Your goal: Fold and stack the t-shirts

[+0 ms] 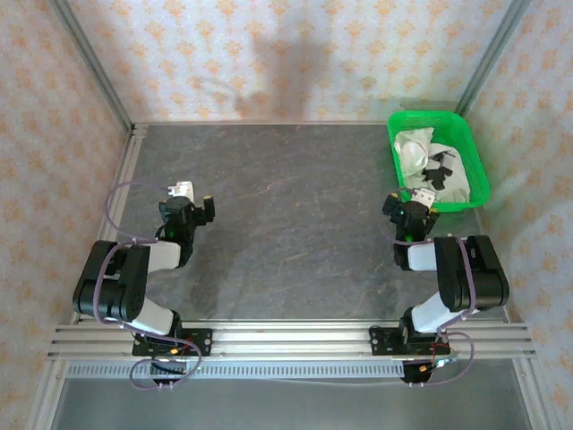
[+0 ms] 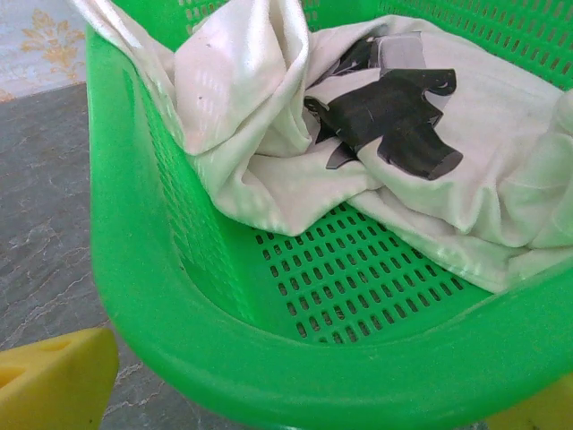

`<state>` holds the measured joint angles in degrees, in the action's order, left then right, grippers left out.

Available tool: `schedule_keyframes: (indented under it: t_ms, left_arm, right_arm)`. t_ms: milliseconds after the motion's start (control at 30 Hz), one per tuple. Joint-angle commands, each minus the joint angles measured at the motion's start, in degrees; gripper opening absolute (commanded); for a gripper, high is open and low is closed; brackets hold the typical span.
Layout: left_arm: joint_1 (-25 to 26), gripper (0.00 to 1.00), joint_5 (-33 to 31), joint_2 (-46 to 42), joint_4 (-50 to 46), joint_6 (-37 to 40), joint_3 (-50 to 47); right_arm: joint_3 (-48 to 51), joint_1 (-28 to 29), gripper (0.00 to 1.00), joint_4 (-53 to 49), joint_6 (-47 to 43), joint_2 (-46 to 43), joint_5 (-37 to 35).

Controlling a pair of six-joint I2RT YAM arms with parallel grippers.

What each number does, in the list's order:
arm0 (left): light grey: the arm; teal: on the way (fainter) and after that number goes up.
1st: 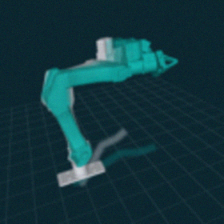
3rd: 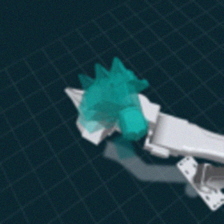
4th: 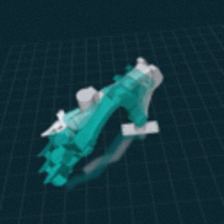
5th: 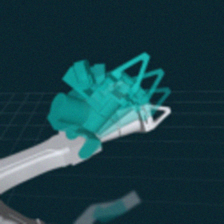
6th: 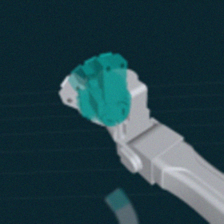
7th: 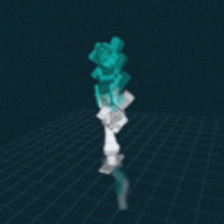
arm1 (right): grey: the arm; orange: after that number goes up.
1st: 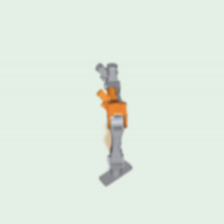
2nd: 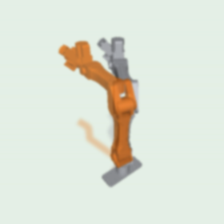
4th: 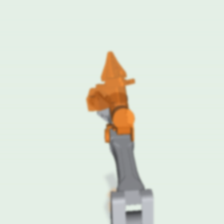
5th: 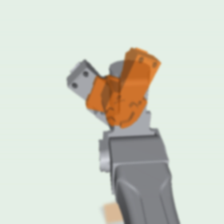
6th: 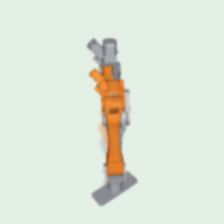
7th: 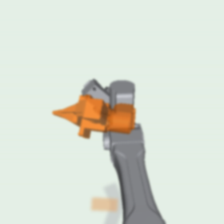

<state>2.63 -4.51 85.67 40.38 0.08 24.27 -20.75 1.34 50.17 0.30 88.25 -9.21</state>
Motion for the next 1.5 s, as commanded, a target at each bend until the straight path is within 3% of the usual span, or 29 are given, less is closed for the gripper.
schedule_keyframes:
  t_ms: [0,1467]
  left_arm:
    - [-0.21,1.00,-1.00,0.03,1.70,0.19,0.43]
    - [-0.22,1.00,-1.02,0.07,1.52,0.23,0.51]
  right_arm:
    - [-0.35,0.33,0.99,2.38,-0.89,0.15,0.16]
    - [-0.88,0.33,0.99,1.42,-0.91,0.36,0.39]
